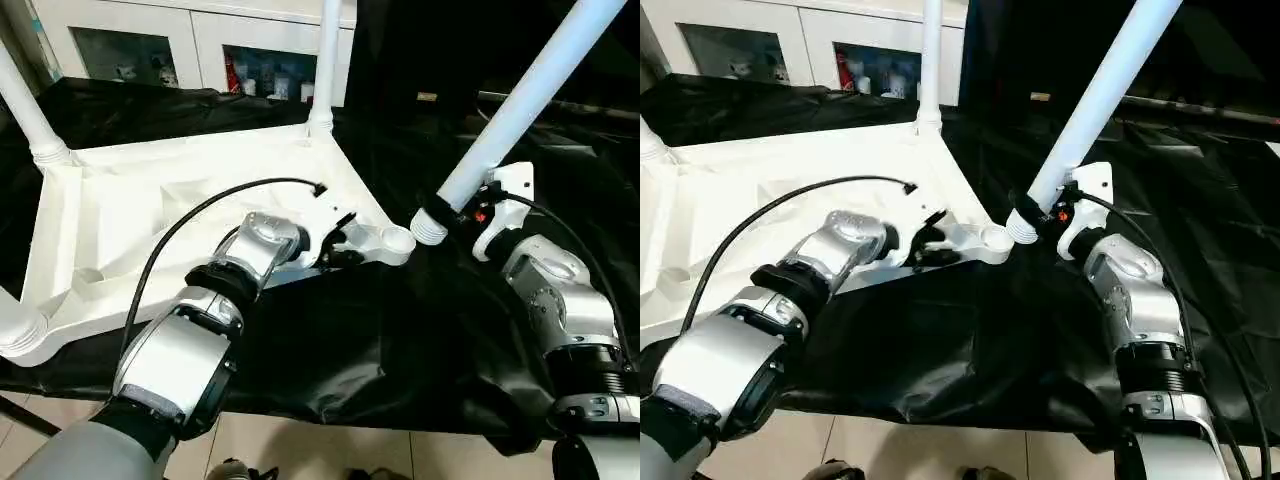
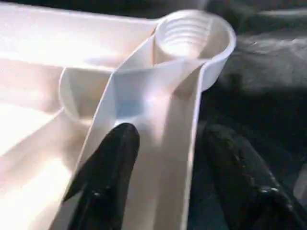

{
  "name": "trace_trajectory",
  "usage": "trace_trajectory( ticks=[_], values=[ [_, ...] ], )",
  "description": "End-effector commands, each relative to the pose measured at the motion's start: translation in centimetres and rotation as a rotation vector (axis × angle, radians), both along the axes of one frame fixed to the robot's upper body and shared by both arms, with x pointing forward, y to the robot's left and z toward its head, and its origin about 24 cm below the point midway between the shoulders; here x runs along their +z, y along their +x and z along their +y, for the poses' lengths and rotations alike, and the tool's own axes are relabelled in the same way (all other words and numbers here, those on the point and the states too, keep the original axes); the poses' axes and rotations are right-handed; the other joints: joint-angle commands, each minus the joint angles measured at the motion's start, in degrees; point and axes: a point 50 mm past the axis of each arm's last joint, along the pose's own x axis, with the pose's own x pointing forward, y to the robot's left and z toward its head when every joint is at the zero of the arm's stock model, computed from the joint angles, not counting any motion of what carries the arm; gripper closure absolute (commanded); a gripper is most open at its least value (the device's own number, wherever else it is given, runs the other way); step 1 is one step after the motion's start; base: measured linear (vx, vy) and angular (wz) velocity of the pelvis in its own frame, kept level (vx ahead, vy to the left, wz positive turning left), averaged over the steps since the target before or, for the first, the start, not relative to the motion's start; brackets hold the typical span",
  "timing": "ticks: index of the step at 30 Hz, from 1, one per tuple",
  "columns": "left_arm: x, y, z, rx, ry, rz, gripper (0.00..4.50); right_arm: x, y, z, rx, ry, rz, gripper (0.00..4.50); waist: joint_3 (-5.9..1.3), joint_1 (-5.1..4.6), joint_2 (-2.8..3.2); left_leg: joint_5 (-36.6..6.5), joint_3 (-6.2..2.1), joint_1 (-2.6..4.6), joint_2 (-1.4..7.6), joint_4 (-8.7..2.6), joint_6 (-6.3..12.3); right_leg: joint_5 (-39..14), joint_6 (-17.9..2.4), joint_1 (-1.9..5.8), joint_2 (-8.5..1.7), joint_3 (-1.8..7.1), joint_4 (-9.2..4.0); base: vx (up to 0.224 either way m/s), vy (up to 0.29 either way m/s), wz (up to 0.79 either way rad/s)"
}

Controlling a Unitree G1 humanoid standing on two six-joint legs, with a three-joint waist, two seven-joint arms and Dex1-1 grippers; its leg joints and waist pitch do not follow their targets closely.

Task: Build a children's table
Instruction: Insert table leg to table base

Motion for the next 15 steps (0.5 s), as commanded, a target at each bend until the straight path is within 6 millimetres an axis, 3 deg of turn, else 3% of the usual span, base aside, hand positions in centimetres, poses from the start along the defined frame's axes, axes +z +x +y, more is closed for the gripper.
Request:
trace_trajectory(
  ticks=[1,14,15],
  values=[
    [-0.03,-0.06,-0.3,-0.009,0.008,0.012,2.3,0.39,-0.2,-0.02,0.006,0.002,-0.014,2.62,-5.15,0.05,0.44,-7.95,-1.33,1.09,2.58,-3.63,4.77,-6.75,-14.3,4.54,-3.37,2.33,-3.82,0.0,0.0,0.0],
    [-0.48,-0.32,-0.35,-0.048,0.047,0.038,3.49,0.51,-0.1,0.05,0.01,-0.005,-0.014,2.62,-5.08,0.06,0.57,-8.97,-1.37,1.15,2.65,-3.73,4.37,-7.66,-14.27,4.53,-3.45,2.32,-3.99,0.0,0.0,0.0],
    [-0.55,-0.37,-0.33,-0.056,0.055,0.045,3.63,0.53,-0.07,0.09,0.013,-0.007,-0.013,2.62,-5.09,-0.03,0.84,-9.0,-1.38,1.17,2.62,-3.75,4.31,-7.14,-14.27,4.51,-3.37,2.34,-4.06,0.0,0.0,0.0]
  ],
)
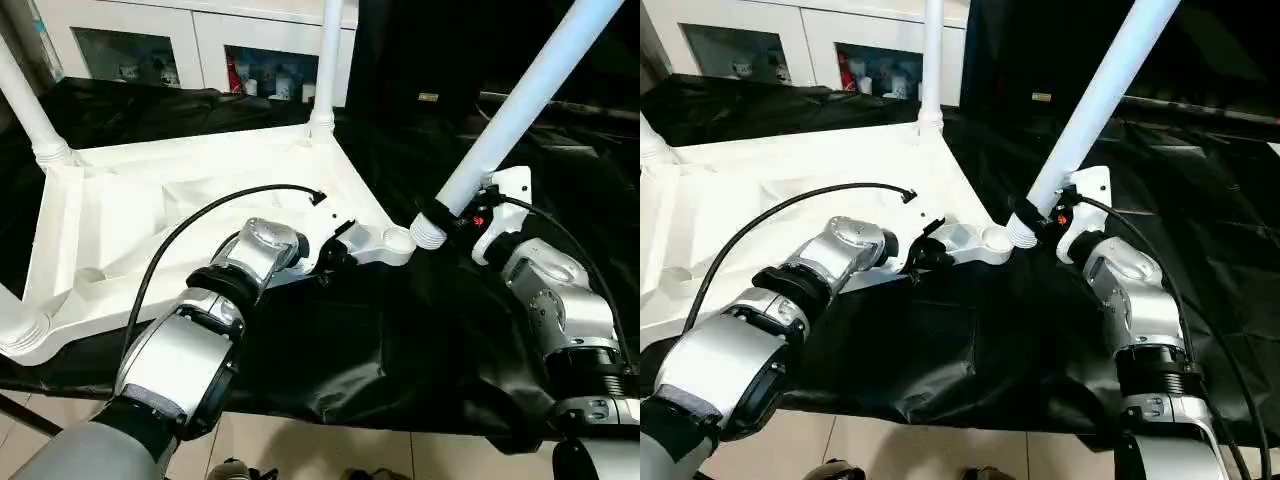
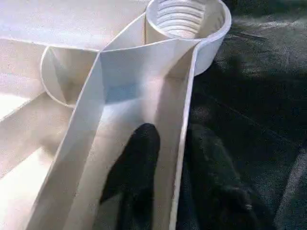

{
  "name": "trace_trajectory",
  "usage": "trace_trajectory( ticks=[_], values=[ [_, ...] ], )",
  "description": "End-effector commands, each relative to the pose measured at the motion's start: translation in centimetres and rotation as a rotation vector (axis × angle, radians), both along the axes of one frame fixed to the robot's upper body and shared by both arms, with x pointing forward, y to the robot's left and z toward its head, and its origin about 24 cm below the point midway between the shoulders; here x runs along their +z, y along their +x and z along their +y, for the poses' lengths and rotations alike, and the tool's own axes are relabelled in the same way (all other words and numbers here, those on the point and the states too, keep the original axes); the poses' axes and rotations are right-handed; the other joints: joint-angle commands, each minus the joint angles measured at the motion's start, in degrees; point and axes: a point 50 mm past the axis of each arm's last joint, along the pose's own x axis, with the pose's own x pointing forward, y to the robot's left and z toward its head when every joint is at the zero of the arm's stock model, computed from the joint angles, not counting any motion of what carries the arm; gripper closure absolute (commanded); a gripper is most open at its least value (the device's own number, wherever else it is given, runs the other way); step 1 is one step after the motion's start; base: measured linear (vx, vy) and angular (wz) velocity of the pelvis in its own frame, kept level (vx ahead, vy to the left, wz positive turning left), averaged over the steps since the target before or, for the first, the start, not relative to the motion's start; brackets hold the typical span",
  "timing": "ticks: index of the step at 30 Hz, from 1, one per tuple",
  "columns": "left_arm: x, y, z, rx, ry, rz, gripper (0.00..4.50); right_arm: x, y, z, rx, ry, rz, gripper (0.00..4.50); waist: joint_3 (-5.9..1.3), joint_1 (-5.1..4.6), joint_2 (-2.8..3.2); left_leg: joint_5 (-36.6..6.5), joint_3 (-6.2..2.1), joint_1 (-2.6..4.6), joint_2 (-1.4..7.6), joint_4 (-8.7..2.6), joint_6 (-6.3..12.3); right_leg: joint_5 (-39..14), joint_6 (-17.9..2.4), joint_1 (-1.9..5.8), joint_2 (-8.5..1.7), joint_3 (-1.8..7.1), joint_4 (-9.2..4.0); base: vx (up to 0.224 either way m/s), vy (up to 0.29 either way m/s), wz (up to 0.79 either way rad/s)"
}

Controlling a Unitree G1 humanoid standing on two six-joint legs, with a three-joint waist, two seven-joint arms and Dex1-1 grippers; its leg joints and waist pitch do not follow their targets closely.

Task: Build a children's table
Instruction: Insert table leg to table base

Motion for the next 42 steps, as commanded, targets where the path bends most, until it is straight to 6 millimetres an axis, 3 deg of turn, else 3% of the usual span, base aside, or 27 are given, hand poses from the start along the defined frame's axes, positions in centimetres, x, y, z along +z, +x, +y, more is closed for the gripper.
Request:
trace_trajectory(
  ticks=[1,2,4,5,6,11,14,20,23,29,30,31,32,33,39,42],
  values=[
    [-0.1,-0.1,-0.2,-0.03,0.035,0.016,3.74,0.8,0.1,0.1,0.014,-0.007,-0.025,2.62,-5.1,-0.08,0.62,-8.94,-1.39,1.13,2.63,-3.74,4.31,-6.93,-14.24,4.53,-3.38,2.33,-3.99,0.0,0.0,0.0],
    [-0.1,-0.2,-0.2,-0.036,0.039,0.024,3.81,0.8,0.1,0.2,0.022,-0.012,-0.02,2.62,-5.14,0.0,0.84,-8.69,-1.42,1.12,2.61,-3.72,4.35,-6.44,-14.4,4.59,-3.45,2.35,-3.85,0.0,0.0,0.0],
    [-0.2,-0.2,-0.1,-0.043,0.044,0.029,3.86,0.8,0.1,0.2,0.034,-0.018,-0.011,2.62,-5.12,-0.04,0.68,-8.59,-1.36,1.05,2.55,-3.66,4.77,-6.27,-14.69,4.68,-3.47,2.34,-3.88,0.0,0.0,0.0],
    [-0.4,-0.3,-0.1,-0.052,0.055,0.039,3.86,0.7,0.1,0.4,0.064,-0.036,0.005,2.62,-5.13,0.01,0.89,-8.48,-1.38,1.03,2.56,-3.64,4.85,-6.29,-14.77,4.7,-3.52,2.36,-3.87,0.0,0.0,0.0],
    [-0.4,-0.3,-0.1,-0.052,0.055,0.039,4.17,0.7,0.1,0.4,0.064,-0.036,0.005,2.62,-5.11,-0.02,0.74,-8.25,-1.35,0.95,2.53,-3.6,5.01,-6.23,-14.77,4.73,-3.44,2.33,-3.88,0.0,0.0,0.0],
    [-1.4,-0.8,0.3,-0.072,0.092,0.072,4.41,0.5,0.1,0.9,0.127,-0.047,0.042,2.62,-5.17,-0.04,0.89,-7.76,-1.37,0.9,2.54,-3.59,5.41,-7.77,-14.31,4.72,-3.46,2.29,-3.97,0.0,0.0,0.0],
    [-2.2,-1.2,0.8,-0.086,0.116,0.094,4.41,0.3,0.2,1.5,0.189,-0.069,0.069,2.62,-5.12,-0.13,0.99,-8.45,-1.36,0.96,2.57,-3.61,5.39,-8.07,-14.34,4.65,-3.47,2.28,-4.1,0.0,0.0,0.0],
    [-1.3,-1.4,1.8,-0.193,0.043,0.115,4.5,0.5,-0.3,2.0,0.291,-0.088,0.098,2.62,-5.03,-0.12,0.7,-8.17,-1.44,0.89,2.72,-3.73,5.5,-8.75,-14.49,4.72,-3.58,2.31,-4.04,0.0,0.0,0.0],
    [-0.9,-2.0,3.2,-0.29,0.028,0.142,4.5,0.3,-0.8,2.1,0.341,-0.122,0.13,2.62,-4.9,-0.21,0.65,-8.84,-1.3,0.97,2.79,-3.79,5.21,-10.2,-14.34,4.51,-3.56,2.41,-4.16,0.0,0.0,0.0],
    [-1.1,-2.7,4.4,-0.303,0.027,0.143,4.5,-0.1,-0.7,2.2,0.349,-0.119,0.156,2.62,-4.65,-0.45,0.96,-11.49,-1.38,1.23,3.13,-4.15,2.67,-15.18,-13.15,4.0,-3.66,2.52,-4.47,0.0,0.0,0.0],
    [-1.1,-2.8,4.6,-0.294,0.028,0.144,4.5,-0.3,-0.6,2.2,0.353,-0.122,0.172,2.62,-4.72,-0.41,0.61,-11.46,-1.36,1.28,3.05,-4.09,2.57,-15.58,-12.75,4.0,-3.64,2.49,-4.4,0.0,0.0,0.0],
    [-1.2,-2.9,4.8,-0.295,0.027,0.144,4.5,-0.5,-0.6,2.3,0.36,-0.12,0.192,2.62,-4.75,-0.41,0.43,-11.22,-1.32,1.24,3.04,-4.05,2.61,-15.54,-12.64,3.99,-3.7,2.53,-4.41,0.0,0.0,0.0],
    [-1.2,-3.0,4.9,-0.296,0.026,0.143,4.5,-0.7,-0.7,2.4,0.365,-0.119,0.204,2.62,-4.75,-0.42,0.62,-10.84,-1.42,1.14,3.13,-4.13,2.61,-15.18,-12.72,4.06,-3.77,2.56,-4.27,0.0,0.0,0.0],
    [-1.1,-3.1,4.9,-0.297,0.017,0.139,4.5,-0.9,-0.7,2.4,0.379,-0.11,0.223,2.62,-4.76,-0.51,0.1,-10.24,-1.29,1.01,3.0,-4.04,2.8,-14.85,-12.35,4.07,-3.66,2.57,-4.27,0.0,0.0,0.0],
    [-0.8,-3.7,4.7,-0.331,0.002,0.128,4.5,-1.4,-0.8,3.1,0.427,-0.081,0.266,2.62,-4.87,-0.84,0.24,-8.33,-1.28,0.9,3.06,-3.94,3.7,-12.88,-12.95,4.04,-3.71,2.6,-3.87,0.0,0.0,0.0],
    [-0.7,-3.9,4.6,-0.333,0.011,0.127,4.5,-1.6,-0.5,3.5,0.434,-0.072,0.283,2.62,-4.74,-1.01,0.18,-9.11,-1.22,0.92,2.93,-3.95,3.46,-14.66,-12.56,3.92,-3.61,2.56,-4.19,0.0,0.0,0.0]
  ],
)
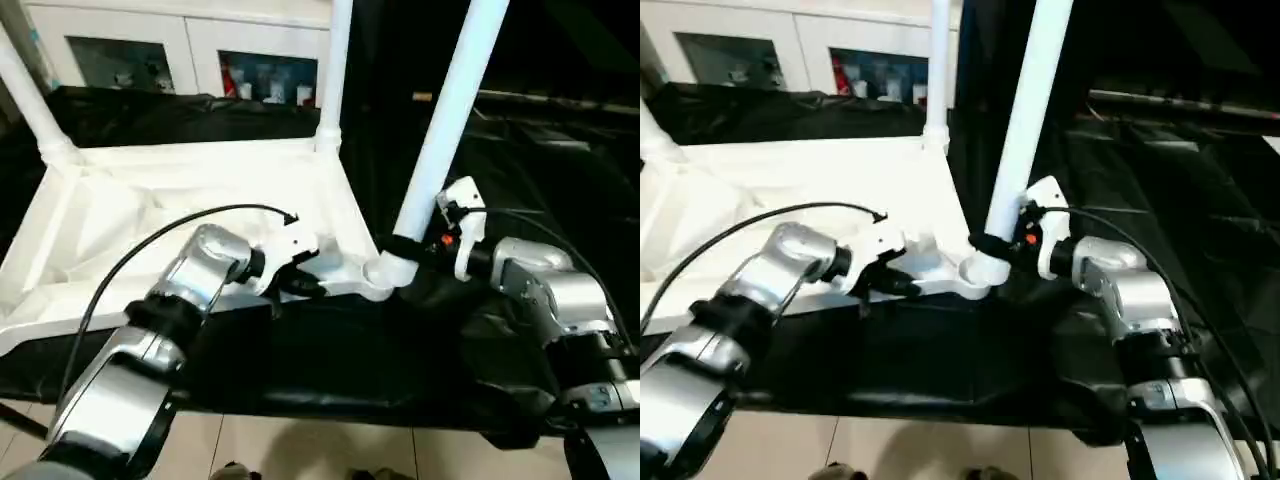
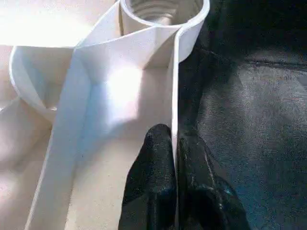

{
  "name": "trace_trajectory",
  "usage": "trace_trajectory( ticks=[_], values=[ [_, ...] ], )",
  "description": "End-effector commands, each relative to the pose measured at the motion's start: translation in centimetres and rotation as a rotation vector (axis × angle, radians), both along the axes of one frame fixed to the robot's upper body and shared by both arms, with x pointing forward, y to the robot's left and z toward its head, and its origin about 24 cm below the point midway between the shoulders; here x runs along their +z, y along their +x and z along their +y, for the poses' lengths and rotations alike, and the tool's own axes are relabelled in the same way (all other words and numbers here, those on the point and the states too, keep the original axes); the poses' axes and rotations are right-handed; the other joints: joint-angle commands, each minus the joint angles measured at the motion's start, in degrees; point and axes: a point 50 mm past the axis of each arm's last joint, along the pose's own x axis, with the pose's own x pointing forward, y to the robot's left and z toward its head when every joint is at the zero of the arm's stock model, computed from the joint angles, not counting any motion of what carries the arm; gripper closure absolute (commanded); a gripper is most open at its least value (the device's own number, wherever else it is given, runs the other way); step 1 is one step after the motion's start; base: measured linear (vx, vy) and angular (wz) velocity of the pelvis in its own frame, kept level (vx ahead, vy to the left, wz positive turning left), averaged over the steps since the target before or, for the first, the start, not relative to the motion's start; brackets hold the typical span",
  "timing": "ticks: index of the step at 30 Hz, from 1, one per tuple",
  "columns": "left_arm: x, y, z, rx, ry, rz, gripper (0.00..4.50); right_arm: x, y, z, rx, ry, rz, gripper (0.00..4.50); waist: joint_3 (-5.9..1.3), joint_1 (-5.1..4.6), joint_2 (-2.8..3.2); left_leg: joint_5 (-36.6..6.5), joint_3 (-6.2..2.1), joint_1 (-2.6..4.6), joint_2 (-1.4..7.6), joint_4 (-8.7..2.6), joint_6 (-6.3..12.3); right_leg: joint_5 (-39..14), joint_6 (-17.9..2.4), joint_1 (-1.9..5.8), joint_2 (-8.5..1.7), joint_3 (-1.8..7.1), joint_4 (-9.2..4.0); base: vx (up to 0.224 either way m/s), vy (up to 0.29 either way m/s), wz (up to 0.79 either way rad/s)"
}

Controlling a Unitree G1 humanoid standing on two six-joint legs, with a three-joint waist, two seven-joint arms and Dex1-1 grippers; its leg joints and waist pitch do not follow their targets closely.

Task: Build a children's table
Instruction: Insert table leg to table base

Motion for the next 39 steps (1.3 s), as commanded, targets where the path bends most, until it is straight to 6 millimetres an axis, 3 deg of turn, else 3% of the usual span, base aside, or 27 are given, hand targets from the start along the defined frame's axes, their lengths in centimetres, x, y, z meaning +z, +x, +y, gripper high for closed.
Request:
trace_trajectory(
  ticks=[1,7,8,9,13,21,26,27,28,31,32,33,35,36,39],
  values=[
    [-0.6,-0.7,-0.6,-0.038,-0.011,0.051,4.5,-1.0,0.0,0.3,0.015,-0.024,0.06,2.62,-4.47,0.11,-0.45,-9.57,-1.36,0.8,2.94,-4.0,3.15,-15.49,-12.51,3.83,-3.66,2.5,-4.25,0.0,0.0,0.0],
    [-0.6,-1.0,-0.6,-0.048,-0.001,0.061,4.5,-1.6,0.0,1.0,0.085,-0.066,0.101,2.62,-4.6,0.03,-0.55,-9.53,-1.37,0.94,3.04,-4.04,2.81,-13.81,-12.86,3.81,-3.58,2.56,-4.04,0.0,0.0,0.0],
    [-0.6,-1.1,-0.5,-0.05,0.004,0.062,4.5,-1.6,-0.1,1.1,0.106,-0.076,0.106,2.62,-4.69,0.08,-0.86,-9.11,-1.32,0.88,3.06,-3.99,2.88,-13.14,-12.88,3.9,-3.6,2.58,-3.93,0.0,0.0,0.0],
    [-0.5,-1.1,-0.5,-0.05,0.005,0.061,4.5,-1.6,-0.1,1.1,0.12,-0.081,0.11,2.62,-4.64,0.15,-0.66,-8.73,-1.37,0.87,3.11,-4.04,3.08,-12.37,-13.12,3.88,-3.62,2.61,-3.78,0.0,0.0,0.0],
    [-0.5,-1.2,-0.2,-0.047,0.011,0.057,4.5,-1.3,-0.1,1.0,0.152,-0.103,0.111,2.62,-4.53,0.15,-0.88,-9.78,-1.35,0.9,3.06,-4.03,2.88,-14.81,-12.39,3.82,-3.67,2.59,-4.07,0.0,0.0,0.0],
    [-0.1,-1.2,-0.2,-0.041,0.011,0.047,4.5,-1.6,0.4,0.9,0.119,-0.088,0.093,2.62,-4.61,0.01,-0.83,-9.76,-1.38,0.88,3.07,-4.02,2.44,-14.3,-12.49,3.72,-3.63,2.61,-4.01,0.0,0.0,0.0],
    [-0.1,-0.9,-0.1,-0.015,0.01,0.037,4.5,-2.3,0.3,0.3,0.029,0.015,0.107,2.62,-4.55,-0.02,-0.91,-11.31,-1.44,0.97,3.02,-4.11,1.96,-16.87,-11.62,3.69,-3.68,2.6,-4.39,0.0,0.0,0.0],
    [-0.2,-0.9,0.0,-0.01,0.013,0.036,4.5,-2.9,-0.1,0.2,-0.006,0.06,0.102,2.62,-4.58,0.01,-0.74,-11.48,-1.5,0.9,3.04,-4.17,1.8,-17.0,-11.4,3.73,-3.73,2.58,-4.45,0.0,0.0,0.0],
    [-0.2,-0.9,0.1,-0.007,0.014,0.036,4.5,-3.0,-0.2,0.1,-0.014,0.072,0.102,2.62,-4.59,0.15,-0.16,-11.6,-1.6,1.0,3.04,-4.22,1.59,-16.69,-11.43,3.66,-3.76,2.6,-4.38,0.0,0.0,0.0],
    [-0.1,-0.8,0.2,-0.001,0.016,0.035,4.5,-3.7,-0.6,-0.1,-0.053,0.114,0.093,2.62,-4.66,-0.01,-0.44,-12.04,-1.59,0.96,3.02,-4.28,1.53,-15.56,-11.91,3.73,-3.58,2.5,-4.33,0.0,0.0,0.0],
    [-0.1,-0.8,0.2,0.001,0.017,0.034,4.5,-4.0,-0.8,-0.1,-0.075,0.137,0.087,2.62,-4.61,0.14,0.43,-12.36,-1.67,1.02,3.01,-4.35,1.34,-15.6,-11.96,3.69,-3.63,2.53,-4.35,0.0,0.0,0.0],
    [-0.1,-0.7,0.3,0.003,0.019,0.034,4.5,-4.2,-1.0,-0.2,-0.095,0.157,0.082,2.62,-4.64,-0.06,-0.05,-13.11,-1.6,1.03,3.02,-4.35,1.22,-15.65,-11.92,3.67,-3.61,2.52,-4.54,0.0,0.0,0.0],
    [0.0,-0.6,0.4,0.006,0.024,0.031,4.5,-4.7,-1.4,-0.2,-0.128,0.191,0.063,2.62,-4.61,0.05,0.78,-14.09,-1.74,1.05,2.95,-4.45,0.82,-15.79,-12.03,3.65,-3.59,2.47,-4.6,0.0,0.0,0.0],
    [0.0,-0.5,0.4,0.01,0.025,0.028,4.5,-4.8,-1.6,-0.2,-0.148,0.202,0.042,2.62,-4.54,-0.09,0.62,-15.02,-1.75,1.02,2.94,-4.57,0.68,-16.47,-11.95,3.63,-3.54,2.42,-4.72,0.0,0.0,0.0],
    [0.2,-0.2,0.5,0.016,0.03,0.022,4.5,-5.6,-2.4,-0.1,-0.193,0.207,-0.023,2.62,-4.44,-0.18,1.08,-17.88,-1.88,1.23,2.84,-4.78,-0.11,-19.73,-10.84,3.56,-3.52,2.32,-5.26,0.0,0.0,0.0]
  ],
)
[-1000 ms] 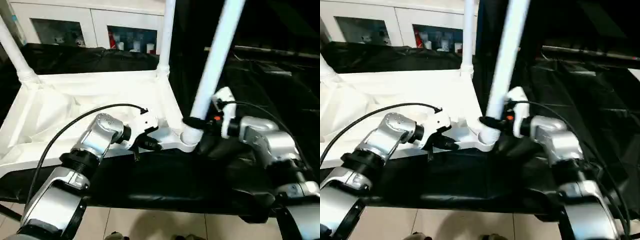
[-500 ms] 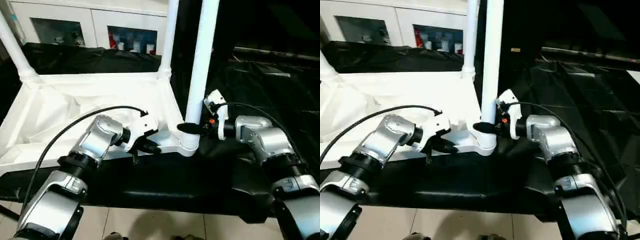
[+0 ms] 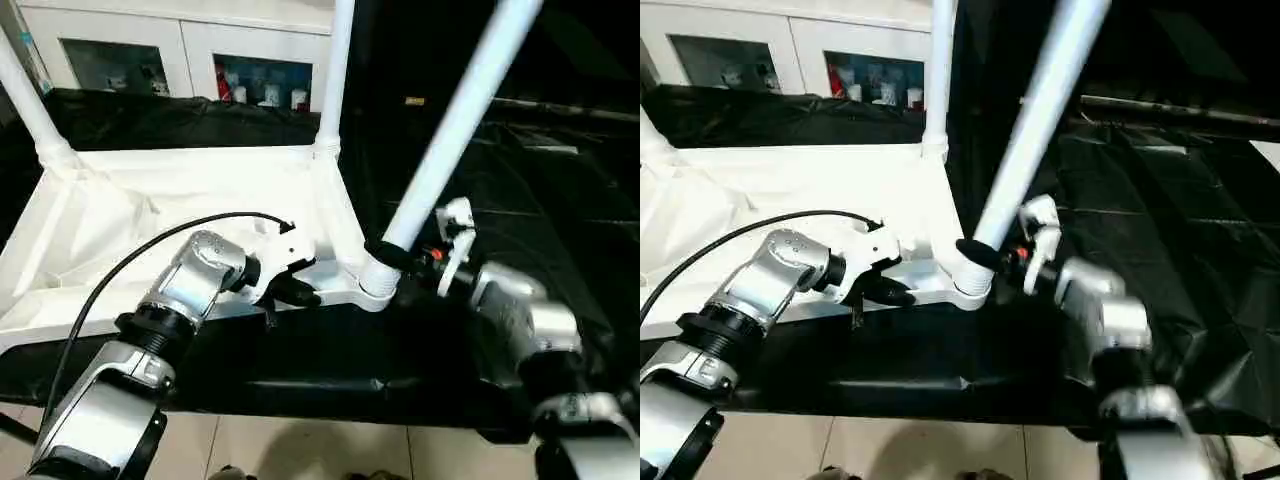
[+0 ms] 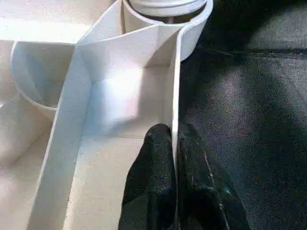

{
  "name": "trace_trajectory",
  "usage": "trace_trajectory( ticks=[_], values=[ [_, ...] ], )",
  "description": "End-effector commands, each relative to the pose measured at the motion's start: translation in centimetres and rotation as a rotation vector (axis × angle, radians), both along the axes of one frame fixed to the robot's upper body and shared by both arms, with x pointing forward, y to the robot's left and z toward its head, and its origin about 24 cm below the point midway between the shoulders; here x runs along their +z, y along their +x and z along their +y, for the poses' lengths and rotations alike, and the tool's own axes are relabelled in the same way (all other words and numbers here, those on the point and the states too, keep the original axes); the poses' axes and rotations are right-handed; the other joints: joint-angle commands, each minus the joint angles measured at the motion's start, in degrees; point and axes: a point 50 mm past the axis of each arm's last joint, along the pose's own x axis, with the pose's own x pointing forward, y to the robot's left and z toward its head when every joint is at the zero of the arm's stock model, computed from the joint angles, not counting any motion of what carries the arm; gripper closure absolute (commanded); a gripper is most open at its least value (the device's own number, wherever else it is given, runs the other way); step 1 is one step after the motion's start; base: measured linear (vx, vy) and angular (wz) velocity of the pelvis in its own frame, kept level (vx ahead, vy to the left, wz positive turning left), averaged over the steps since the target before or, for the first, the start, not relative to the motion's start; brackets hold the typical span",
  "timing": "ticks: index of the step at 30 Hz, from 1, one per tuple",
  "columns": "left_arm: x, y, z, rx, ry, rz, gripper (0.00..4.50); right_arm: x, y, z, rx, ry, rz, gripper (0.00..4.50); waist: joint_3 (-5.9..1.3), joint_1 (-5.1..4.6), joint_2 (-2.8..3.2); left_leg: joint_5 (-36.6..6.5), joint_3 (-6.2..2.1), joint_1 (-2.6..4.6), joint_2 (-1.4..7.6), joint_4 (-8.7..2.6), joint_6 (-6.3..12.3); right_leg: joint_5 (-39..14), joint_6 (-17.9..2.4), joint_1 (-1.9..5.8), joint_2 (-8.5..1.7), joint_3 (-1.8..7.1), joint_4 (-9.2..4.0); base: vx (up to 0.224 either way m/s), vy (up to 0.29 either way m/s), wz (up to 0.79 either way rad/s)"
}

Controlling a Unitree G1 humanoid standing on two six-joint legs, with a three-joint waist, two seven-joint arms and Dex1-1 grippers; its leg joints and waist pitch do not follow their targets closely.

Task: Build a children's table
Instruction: Insert table leg to table base

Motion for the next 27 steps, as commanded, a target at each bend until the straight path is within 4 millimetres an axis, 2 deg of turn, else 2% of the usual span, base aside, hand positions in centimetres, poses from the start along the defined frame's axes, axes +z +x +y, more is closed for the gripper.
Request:
trace_trajectory(
  ticks=[1,2,3,4,5,6,7,8,10,13,18,20,21,23,24,26,27],
  values=[
    [0.6,0.5,0.0,0.002,0.01,-0.013,4.5,-1.6,-0.6,-0.9,-0.078,-0.056,0.028,2.62,-3.83,0.17,1.02,-18.2,-1.83,0.96,2.81,-4.82,-0.1,-20.6,-10.46,3.33,-3.58,2.32,-5.3,0.0,0.0,0.0],
    [0.6,0.5,0.0,0.001,0.011,-0.014,4.5,-1.7,-0.7,-0.9,-0.085,-0.049,0.029,2.62,-3.64,0.01,1.35,-19.69,-1.96,1.13,2.86,-4.99,-0.34,-22.31,-10.37,3.2,-3.48,2.24,-5.52,0.0,0.0,0.0],
    [0.6,0.5,0.1,0.001,0.013,-0.014,4.5,-1.8,-0.8,-0.9,-0.09,-0.043,0.029,2.62,-3.45,-0.04,1.37,-21.38,-1.97,1.51,2.79,-4.96,-0.38,-24.81,-10.02,2.99,-3.49,2.18,-5.88,0.0,0.0,0.0],
    [0.6,0.6,0.1,0.002,0.015,-0.016,4.5,-2.0,-1.1,-0.8,-0.106,-0.036,0.023,2.62,-3.3,-0.07,2.15,-22.81,-2.23,1.72,2.8,-5.08,-0.62,-27.11,-9.69,3.04,-3.63,2.11,-6.0,0.0,0.0,0.0],
    [0.7,0.8,0.1,0.005,0.019,-0.02,4.5,-2.3,-1.5,-0.7,-0.139,-0.026,0.002,2.62,-3.19,-0.1,2.4,-23.73,-2.21,1.92,2.84,-5.16,-0.77,-28.04,-9.34,2.86,-3.58,2.09,-6.39,0.0,0.0,0.0],
    [0.7,0.8,0.1,0.006,0.02,-0.021,4.5,-2.4,-1.6,-0.6,-0.149,-0.024,-0.005,2.62,-3.42,-0.09,2.07,-24.13,-2.22,2.17,2.85,-5.18,-0.95,-27.94,-8.96,2.84,-3.68,2.11,-6.57,0.0,0.0,0.0],
    [0.8,0.9,0.2,0.007,0.021,-0.023,4.5,-2.4,-1.7,-0.5,-0.161,-0.017,-0.013,2.62,-3.59,-0.08,2.02,-23.28,-2.32,2.01,2.85,-5.29,-0.87,-26.73,-9.23,3.19,-3.74,2.09,-6.34,0.0,0.0,0.0],
    [0.8,1.0,0.2,0.009,0.023,-0.025,4.5,-2.5,-1.9,-0.4,-0.175,-0.01,-0.021,2.62,-3.72,-0.08,2.32,-20.8,-2.37,1.46,2.87,-5.57,-0.45,-23.32,-9.95,3.75,-3.63,2.12,-5.99,0.0,0.0,0.0],
    [0.9,1.1,0.1,0.009,0.025,-0.026,4.5,-2.7,-2.0,-0.1,-0.179,-0.013,-0.027,2.62,-3.61,-0.08,2.48,-19.97,-2.15,1.44,2.88,-5.53,0.28,-20.78,-11.36,3.7,-3.64,2.26,-5.75,0.0,0.0,0.0],
    [1.0,1.2,0.1,0.005,0.028,-0.028,4.5,-2.8,-2.1,0.5,-0.132,-0.047,-0.034,2.62,-3.51,-0.05,2.65,-20.01,-2.0,1.56,2.78,-5.41,0.65,-22.68,-11.43,3.64,-3.7,2.29,-6.01,0.0,0.0,0.0],
    [0.8,1.3,0.1,-0.006,0.041,-0.036,4.5,-2.3,-1.1,1.0,-0.02,-0.156,-0.022,2.62,-3.31,-0.39,2.05,-19.82,-2.06,1.44,2.77,-5.4,0.78,-26.81,-10.14,3.6,-3.69,2.14,-6.3,0.0,0.0,0.0],
    [0.8,1.3,0.1,-0.011,0.041,-0.037,4.5,-2.0,-0.8,1.1,0.01,-0.163,-0.022,2.62,-3.28,-0.39,2.18,-20.36,-2.06,1.68,2.76,-5.25,0.86,-28.83,-9.51,3.34,-3.92,2.23,-6.59,0.0,0.0,0.0],
    [0.7,1.3,0.1,-0.012,0.043,-0.038,4.5,-1.9,-0.6,1.1,0.038,-0.185,-0.018,2.62,-3.3,-0.46,1.72,-19.97,-2.14,1.49,2.75,-5.24,1.23,-29.57,-9.22,3.45,-3.94,2.13,-6.49,0.0,0.0,0.0],
    [0.7,1.3,0.1,-0.013,0.043,-0.039,4.5,-1.8,-0.4,1.2,0.093,-0.226,-0.008,2.62,-3.29,-0.63,1.75,-19.51,-2.15,1.41,2.85,-5.29,1.35,-29.44,-9.08,3.44,-3.86,2.16,-6.47,0.0,0.0,0.0],
    [0.6,1.3,0.1,-0.012,0.044,-0.04,4.5,-1.7,-0.3,1.3,0.128,-0.251,-0.01,2.62,-3.35,-0.77,0.69,-18.86,-1.95,1.38,2.92,-5.22,1.73,-28.93,-9.08,3.36,-3.82,2.2,-6.51,0.0,0.0,0.0],
    [0.6,1.3,0.1,-0.006,0.042,-0.043,4.5,-1.6,-0.3,1.3,0.154,-0.258,0.002,2.62,-3.27,-0.61,1.02,-18.18,-1.97,1.41,2.87,-5.11,2.05,-29.73,-8.89,3.27,-3.98,2.29,-6.41,0.0,0.0,0.0],
    [0.6,1.4,0.1,0.004,0.039,-0.048,4.5,-1.6,-0.2,1.3,0.182,-0.268,0.01,2.62,-3.32,-0.68,0.4,-17.81,-1.83,1.39,2.9,-5.07,2.27,-29.88,-8.67,3.19,-3.96,2.33,-6.58,0.0,0.0,0.0]
  ],
)
